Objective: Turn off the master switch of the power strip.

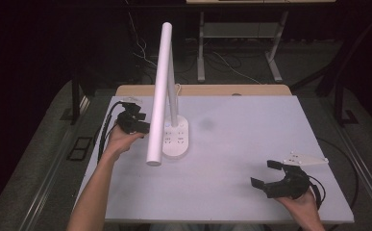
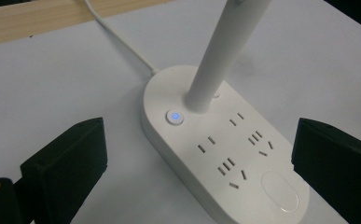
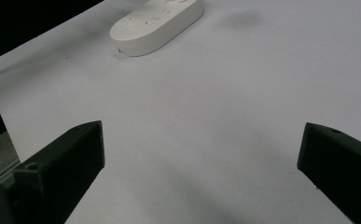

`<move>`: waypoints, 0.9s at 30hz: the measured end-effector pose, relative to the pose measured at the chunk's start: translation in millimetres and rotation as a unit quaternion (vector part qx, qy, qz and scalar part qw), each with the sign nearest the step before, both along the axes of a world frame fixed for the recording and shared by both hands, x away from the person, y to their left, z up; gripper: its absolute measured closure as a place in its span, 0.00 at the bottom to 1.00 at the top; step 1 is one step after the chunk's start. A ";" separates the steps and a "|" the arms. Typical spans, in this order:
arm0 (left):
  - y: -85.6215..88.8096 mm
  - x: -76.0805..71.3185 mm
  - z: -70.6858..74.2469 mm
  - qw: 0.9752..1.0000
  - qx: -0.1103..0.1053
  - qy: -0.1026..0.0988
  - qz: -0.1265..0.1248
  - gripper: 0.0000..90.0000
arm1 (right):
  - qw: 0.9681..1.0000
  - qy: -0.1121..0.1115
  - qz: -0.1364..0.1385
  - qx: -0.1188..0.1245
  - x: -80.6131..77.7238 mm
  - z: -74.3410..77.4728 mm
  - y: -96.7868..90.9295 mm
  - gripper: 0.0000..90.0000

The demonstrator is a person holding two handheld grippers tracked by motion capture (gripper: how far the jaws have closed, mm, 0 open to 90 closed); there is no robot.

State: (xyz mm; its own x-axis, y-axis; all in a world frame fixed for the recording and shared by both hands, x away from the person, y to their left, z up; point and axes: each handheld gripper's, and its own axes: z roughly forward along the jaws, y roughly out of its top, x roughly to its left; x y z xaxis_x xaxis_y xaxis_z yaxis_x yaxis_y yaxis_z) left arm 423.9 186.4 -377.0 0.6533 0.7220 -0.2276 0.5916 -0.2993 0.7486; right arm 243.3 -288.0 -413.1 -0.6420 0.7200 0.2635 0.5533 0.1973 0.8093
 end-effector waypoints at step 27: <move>-8.7 12.4 -12.4 0.996 -0.051 -0.014 0.077 0.51 | 1.000 0.000 0.002 0.000 1.1 -0.8 0.4 0.00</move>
State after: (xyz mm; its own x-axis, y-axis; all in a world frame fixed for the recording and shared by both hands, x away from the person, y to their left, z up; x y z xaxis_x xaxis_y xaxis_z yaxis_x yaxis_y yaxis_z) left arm 436.4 177.7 -389.4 0.5445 0.7876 -0.2883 0.6028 -0.1285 0.7875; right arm 244.5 -287.6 -413.9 -0.6453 0.7171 0.2633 0.5527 0.2003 0.8090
